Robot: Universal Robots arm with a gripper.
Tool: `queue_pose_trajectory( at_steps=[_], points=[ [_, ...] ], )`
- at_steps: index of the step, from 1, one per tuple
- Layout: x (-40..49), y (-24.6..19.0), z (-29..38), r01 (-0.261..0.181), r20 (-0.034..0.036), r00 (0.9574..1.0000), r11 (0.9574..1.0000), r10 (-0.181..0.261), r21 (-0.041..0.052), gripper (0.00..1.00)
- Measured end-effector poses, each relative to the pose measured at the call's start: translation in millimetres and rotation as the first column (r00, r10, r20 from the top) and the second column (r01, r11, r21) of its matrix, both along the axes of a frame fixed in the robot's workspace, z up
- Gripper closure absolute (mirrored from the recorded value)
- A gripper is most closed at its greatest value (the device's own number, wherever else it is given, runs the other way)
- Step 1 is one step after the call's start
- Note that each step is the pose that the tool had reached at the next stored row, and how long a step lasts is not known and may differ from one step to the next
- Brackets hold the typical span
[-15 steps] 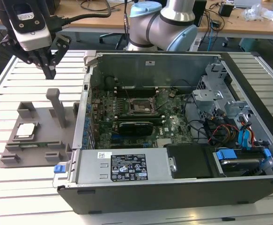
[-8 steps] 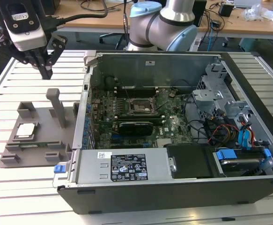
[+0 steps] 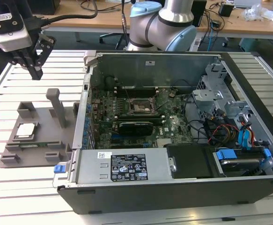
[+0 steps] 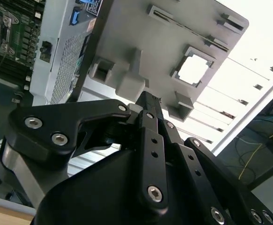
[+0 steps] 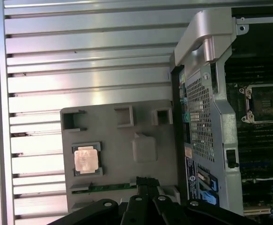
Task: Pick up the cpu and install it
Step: 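Reach for the cpu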
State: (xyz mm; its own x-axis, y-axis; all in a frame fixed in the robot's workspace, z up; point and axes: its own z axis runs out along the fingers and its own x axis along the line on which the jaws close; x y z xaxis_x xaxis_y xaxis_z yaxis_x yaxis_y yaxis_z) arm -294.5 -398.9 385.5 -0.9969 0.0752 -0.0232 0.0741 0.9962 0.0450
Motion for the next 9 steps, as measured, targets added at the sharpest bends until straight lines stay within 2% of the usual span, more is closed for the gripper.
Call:
queue_pose_trajectory(
  at_steps=[2, 9],
  points=[
    [-8.3, 0.0, -0.3, 0.000, 0.0002, 1.0000, 1.0000, 0.000, 0.0001, 0.89],
    [-27.8, 0.0, -0.8, 0.000, 0.0000, 1.0000, 1.0000, 0.000, 0.0001, 0.89]
  ],
)
